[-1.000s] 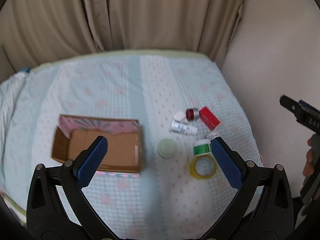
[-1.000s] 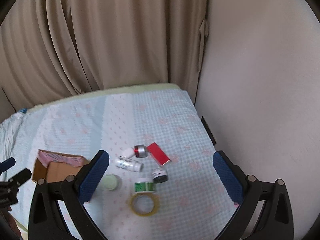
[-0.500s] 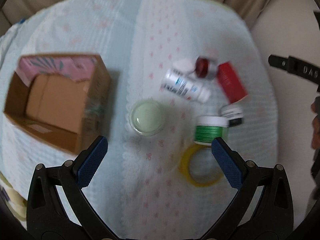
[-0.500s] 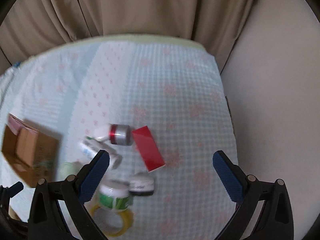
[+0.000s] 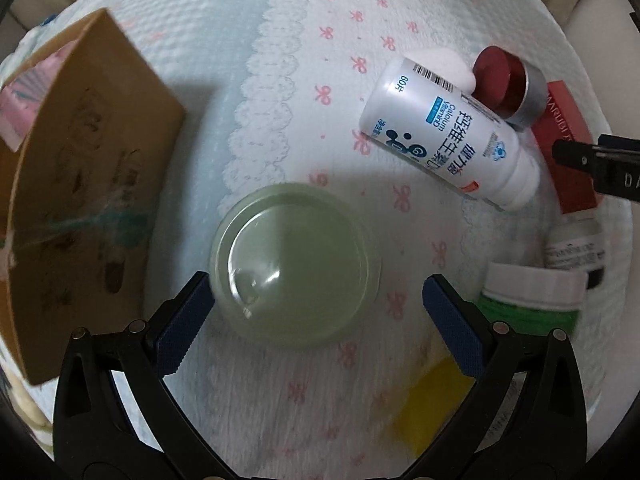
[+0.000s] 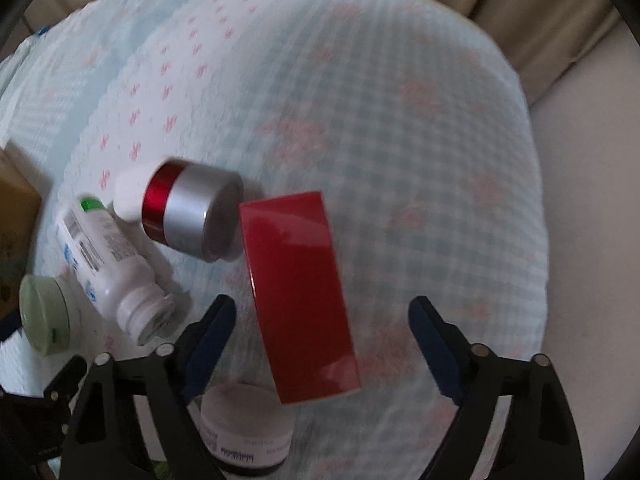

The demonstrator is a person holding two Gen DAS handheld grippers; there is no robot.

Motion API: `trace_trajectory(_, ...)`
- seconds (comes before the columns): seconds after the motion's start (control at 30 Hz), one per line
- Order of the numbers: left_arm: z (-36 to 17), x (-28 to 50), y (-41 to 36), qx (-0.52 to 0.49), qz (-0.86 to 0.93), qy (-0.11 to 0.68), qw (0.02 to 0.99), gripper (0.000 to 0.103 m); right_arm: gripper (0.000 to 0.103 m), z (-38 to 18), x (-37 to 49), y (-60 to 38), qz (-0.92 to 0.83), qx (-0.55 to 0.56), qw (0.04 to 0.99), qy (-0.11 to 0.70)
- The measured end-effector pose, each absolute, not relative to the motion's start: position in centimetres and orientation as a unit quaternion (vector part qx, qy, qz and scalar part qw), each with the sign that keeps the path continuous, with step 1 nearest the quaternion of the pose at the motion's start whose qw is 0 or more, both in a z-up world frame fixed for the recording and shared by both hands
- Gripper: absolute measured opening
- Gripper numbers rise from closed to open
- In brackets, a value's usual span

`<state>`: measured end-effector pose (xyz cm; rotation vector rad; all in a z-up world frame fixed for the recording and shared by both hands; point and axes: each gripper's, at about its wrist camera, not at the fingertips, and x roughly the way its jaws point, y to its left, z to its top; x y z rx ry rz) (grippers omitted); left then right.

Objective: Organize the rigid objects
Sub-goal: 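Grasp the pale green lid with the left tool while the right tool grasps the red box, then carry the green lid and red box over the cardboard box with both tools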

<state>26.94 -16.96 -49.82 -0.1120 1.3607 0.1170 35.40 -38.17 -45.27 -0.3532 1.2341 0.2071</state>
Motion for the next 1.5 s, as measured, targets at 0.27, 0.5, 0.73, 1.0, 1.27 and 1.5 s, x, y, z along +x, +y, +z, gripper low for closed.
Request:
trace_trajectory(0.27,-50.9,28.2,-15.7,-0.057,0.068,0.640,0.764,0.069,0.041,-46.8,37.4,-38.1,0.135,-0.166,0.783,0.584)
trace_trajectory(0.5,-50.7,28.0,-13.7,-0.103,0.043,0.646,0.755,0.068,0.040,-46.6,38.0,-37.9,0.139,-0.160,0.781,0.588)
trace_trajectory(0.73,-48.8,27.4,-14.7,-0.084,0.015,0.621,0.779,0.068,0.039,-45.3,37.4,-39.3,0.116,-0.100,0.801,0.579)
trace_trajectory(1.0,-43.0,26.6,-15.6,-0.072,-0.013,0.575,0.815,0.068,0.039,-39.5,34.5,-41.2,0.095,-0.028,0.833,0.544)
trace_trajectory(1.27,-32.4,23.1,-14.7,-0.074,-0.034,0.519,0.851,0.068,0.039,-30.0,25.2,-40.0,0.070,0.019,0.860,0.506)
trace_trajectory(1.5,-23.6,21.4,-10.6,-0.067,-0.032,0.487,0.870,0.068,0.039,-22.7,20.0,-37.1,0.073,0.048,0.876,0.475)
